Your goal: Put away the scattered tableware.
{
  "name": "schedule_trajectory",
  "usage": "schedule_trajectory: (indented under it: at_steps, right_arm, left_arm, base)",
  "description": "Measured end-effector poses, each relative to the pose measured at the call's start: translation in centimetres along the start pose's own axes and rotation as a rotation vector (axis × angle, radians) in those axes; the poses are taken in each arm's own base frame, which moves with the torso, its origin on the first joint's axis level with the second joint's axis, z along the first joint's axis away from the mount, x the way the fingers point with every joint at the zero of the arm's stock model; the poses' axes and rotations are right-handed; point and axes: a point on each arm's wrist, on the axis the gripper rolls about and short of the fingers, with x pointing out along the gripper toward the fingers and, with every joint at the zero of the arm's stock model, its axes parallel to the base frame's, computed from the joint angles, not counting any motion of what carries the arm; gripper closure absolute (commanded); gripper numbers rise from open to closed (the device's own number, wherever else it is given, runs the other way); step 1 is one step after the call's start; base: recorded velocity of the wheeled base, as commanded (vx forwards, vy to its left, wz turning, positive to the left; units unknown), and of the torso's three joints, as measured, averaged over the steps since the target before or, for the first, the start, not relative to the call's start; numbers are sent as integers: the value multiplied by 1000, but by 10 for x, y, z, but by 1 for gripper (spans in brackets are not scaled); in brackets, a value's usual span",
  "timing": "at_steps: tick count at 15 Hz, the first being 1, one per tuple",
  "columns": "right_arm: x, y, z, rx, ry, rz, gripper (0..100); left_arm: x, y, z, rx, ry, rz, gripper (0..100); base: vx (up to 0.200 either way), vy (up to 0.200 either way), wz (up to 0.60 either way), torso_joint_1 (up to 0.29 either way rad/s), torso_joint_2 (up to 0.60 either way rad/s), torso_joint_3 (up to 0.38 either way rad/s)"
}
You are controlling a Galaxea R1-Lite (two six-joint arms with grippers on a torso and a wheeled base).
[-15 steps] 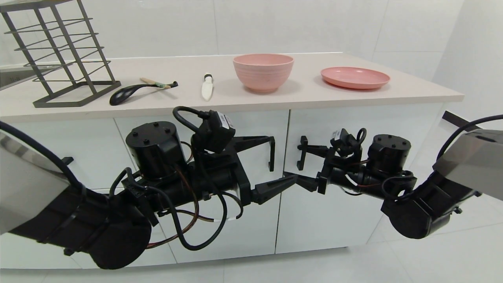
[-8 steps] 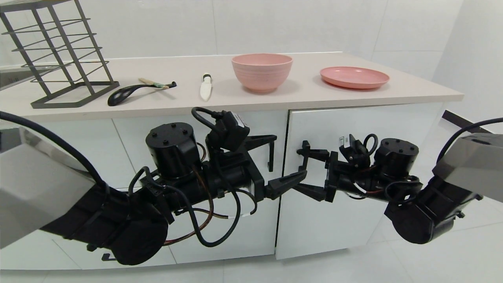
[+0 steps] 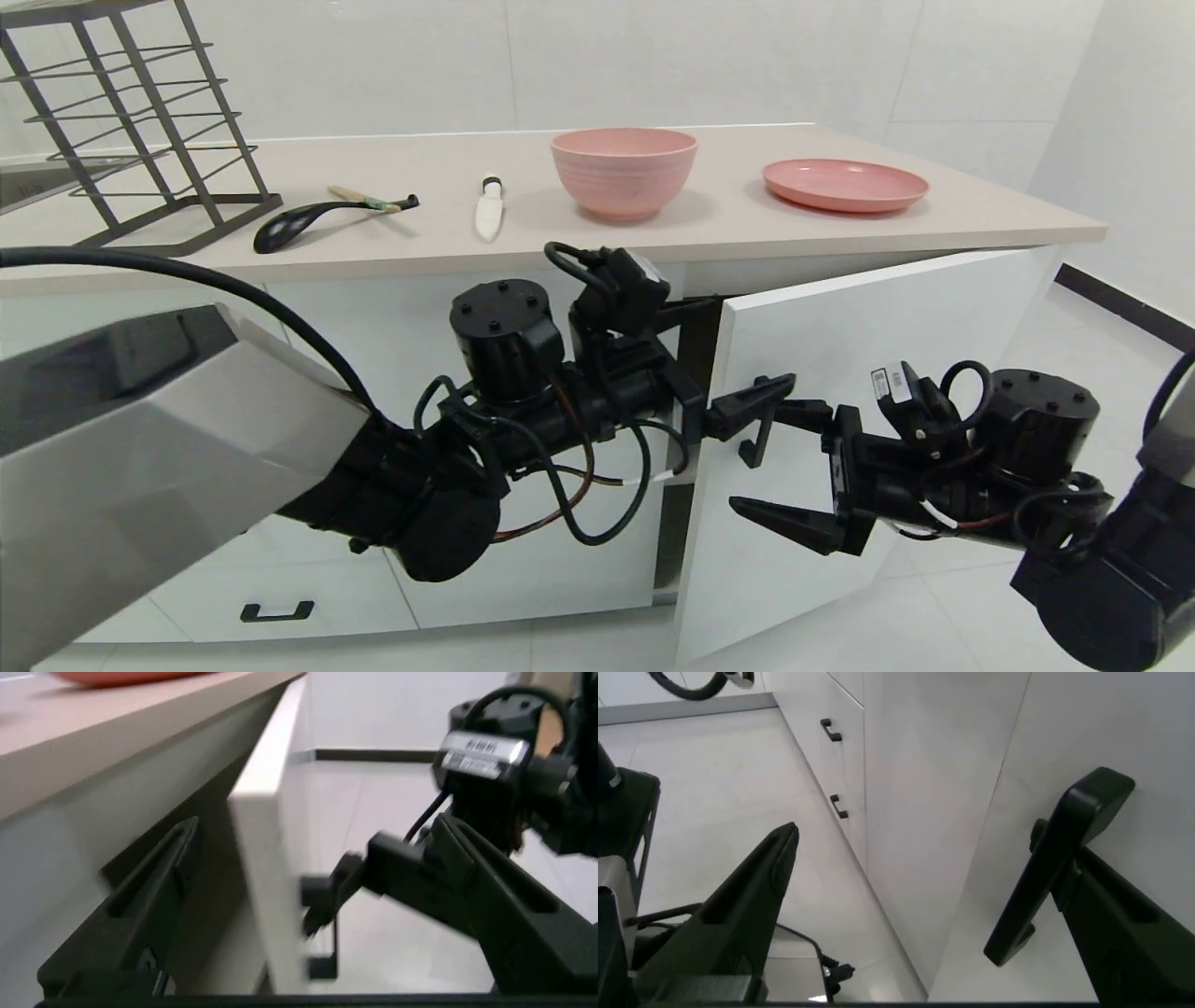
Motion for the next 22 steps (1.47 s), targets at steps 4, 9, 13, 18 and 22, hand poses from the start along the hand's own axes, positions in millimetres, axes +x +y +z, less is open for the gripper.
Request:
schedule_trajectory:
  at_steps: [4, 9, 13, 18, 22]
  right_arm:
    - [-9, -6, -3, 4, 4, -29, 0]
    - [-27, -21, -15, 52, 29, -112, 0]
    - [-39, -25, -12, 45, 24, -166, 0]
    - [-66, -1, 9, 8, 4, -226, 0]
    - [-91, 34, 33, -55, -35, -258, 0]
  left_arm:
    - [22, -21, -10, -32, -31, -53, 0]
    - [24, -23, -15, -34, -31, -60, 0]
    - [23, -24, -17, -36, -30, -65, 0]
    - [18, -30, -35, -56, -14, -88, 0]
    - [17, -26, -43, -59, -31, -67, 0]
  base:
    - [0, 0, 0, 0, 0, 0]
    - [0, 0, 0, 0, 0, 0]
    - [0, 0, 0, 0, 0, 0]
    - [0, 0, 0, 0, 0, 0]
    - [0, 0, 0, 0, 0, 0]
